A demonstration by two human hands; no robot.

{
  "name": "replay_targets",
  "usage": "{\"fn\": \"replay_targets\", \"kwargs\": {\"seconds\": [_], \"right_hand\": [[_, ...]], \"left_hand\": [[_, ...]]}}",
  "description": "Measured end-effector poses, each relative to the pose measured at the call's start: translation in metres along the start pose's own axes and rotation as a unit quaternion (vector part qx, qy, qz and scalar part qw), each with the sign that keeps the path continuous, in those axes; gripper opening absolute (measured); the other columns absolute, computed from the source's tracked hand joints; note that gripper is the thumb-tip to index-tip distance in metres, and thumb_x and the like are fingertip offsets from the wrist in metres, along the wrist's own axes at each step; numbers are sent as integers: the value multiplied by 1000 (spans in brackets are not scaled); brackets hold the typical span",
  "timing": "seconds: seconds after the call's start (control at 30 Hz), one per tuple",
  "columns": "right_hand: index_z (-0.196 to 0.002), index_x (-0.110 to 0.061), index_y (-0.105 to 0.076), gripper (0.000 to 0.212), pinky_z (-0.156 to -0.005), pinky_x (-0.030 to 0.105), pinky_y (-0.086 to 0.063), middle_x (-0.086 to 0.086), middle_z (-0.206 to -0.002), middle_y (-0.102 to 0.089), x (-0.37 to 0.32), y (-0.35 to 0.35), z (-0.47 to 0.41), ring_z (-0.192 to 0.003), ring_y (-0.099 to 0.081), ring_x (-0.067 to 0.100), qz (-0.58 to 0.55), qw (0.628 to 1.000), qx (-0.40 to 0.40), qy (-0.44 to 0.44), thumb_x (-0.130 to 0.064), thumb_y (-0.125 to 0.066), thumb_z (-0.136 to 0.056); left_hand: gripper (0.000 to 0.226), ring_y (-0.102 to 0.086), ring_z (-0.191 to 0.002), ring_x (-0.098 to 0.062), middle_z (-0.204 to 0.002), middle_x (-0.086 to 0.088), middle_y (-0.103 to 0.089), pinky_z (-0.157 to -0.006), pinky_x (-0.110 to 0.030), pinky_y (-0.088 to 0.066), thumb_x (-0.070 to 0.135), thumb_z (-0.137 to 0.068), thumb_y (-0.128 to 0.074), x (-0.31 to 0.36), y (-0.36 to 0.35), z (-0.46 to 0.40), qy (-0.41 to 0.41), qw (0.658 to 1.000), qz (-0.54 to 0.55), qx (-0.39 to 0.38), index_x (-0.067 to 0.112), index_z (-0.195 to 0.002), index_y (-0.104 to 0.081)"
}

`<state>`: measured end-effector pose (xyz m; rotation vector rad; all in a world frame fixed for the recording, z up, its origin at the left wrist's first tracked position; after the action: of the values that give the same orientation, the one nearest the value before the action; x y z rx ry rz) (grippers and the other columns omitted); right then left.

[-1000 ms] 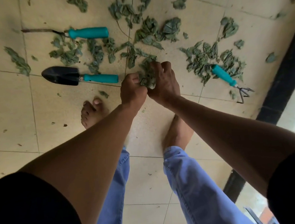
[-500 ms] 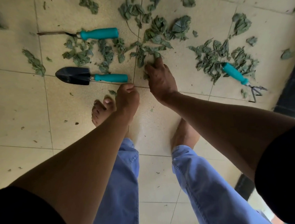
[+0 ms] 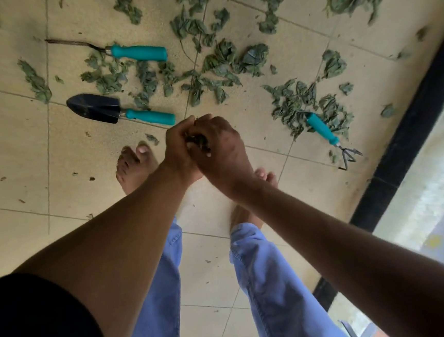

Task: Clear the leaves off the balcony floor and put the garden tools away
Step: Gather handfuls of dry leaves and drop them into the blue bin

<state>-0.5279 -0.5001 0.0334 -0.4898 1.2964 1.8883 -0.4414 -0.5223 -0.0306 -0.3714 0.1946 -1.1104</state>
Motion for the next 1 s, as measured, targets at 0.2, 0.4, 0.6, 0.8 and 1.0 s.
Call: {"fn": "replay_targets", "kwargs": {"seconds": [0.2, 0.4, 0.6, 0.8, 1.0], "right_hand": [[-127, -2, -64, 35, -91, 43, -56, 17, -121, -62, -26, 25, 16, -107, -61, 31, 56, 997, -16, 55, -1, -58, -92], [-132, -11, -62, 40, -70, 38, -59, 10, -121, -65, -29, 39, -3, -93, -66, 26, 117, 990, -35, 74, -7, -56, -93], [-102, -19, -68, 16, -56, 29, -48, 0, -90, -69, -44, 42, -22, -71, -63, 21, 206, 970, -85, 92, -18, -56, -91], [-68, -20, -59, 19, -48, 20, -44, -8, -71, -65, -40, 55, -50, -58, -61, 10, 80, 993, 18, 87, -21, -64, -86], [-123, -23, -62, 33, -65, 25, -50, 3, -127, -60, 53, 48, -103, -109, -58, 17, 243, 970, 11, 11, -19, -65, -90]], "left_hand": [[34, -67, -83, -22, -73, -4, -65, -103, -38, -47, 27, -97, -51, 5, -11, -1, -44, 998, 49, -21, 11, -71, -66], [24, -62, -75, -17, -79, -1, -60, -81, -29, -52, 29, -98, -55, 27, -13, -2, -32, 999, 38, -8, 13, -81, -62], [32, -63, -89, -25, -84, -9, -63, -99, -38, -48, 32, -98, -55, 44, -10, -8, -23, 999, 23, -33, 10, -76, -63], [30, -61, -68, -17, -67, -1, -63, -70, -30, -52, 28, -102, -53, 59, -5, -8, -46, 995, 32, -77, 13, -76, -60], [30, -63, -88, -21, -83, -8, -60, -68, -33, -62, 28, -99, -56, 51, -1, -21, 15, 986, 134, -95, 7, -78, -63]]}}
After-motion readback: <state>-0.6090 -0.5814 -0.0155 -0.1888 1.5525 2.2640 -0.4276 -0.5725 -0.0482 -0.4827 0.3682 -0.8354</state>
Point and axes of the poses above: each hand's wrist, its own z-axis away from the middle knuckle, its own y-axis out of the back of the hand, x = y × z, the point moved 2 cm from there along -z, towards the middle knuckle
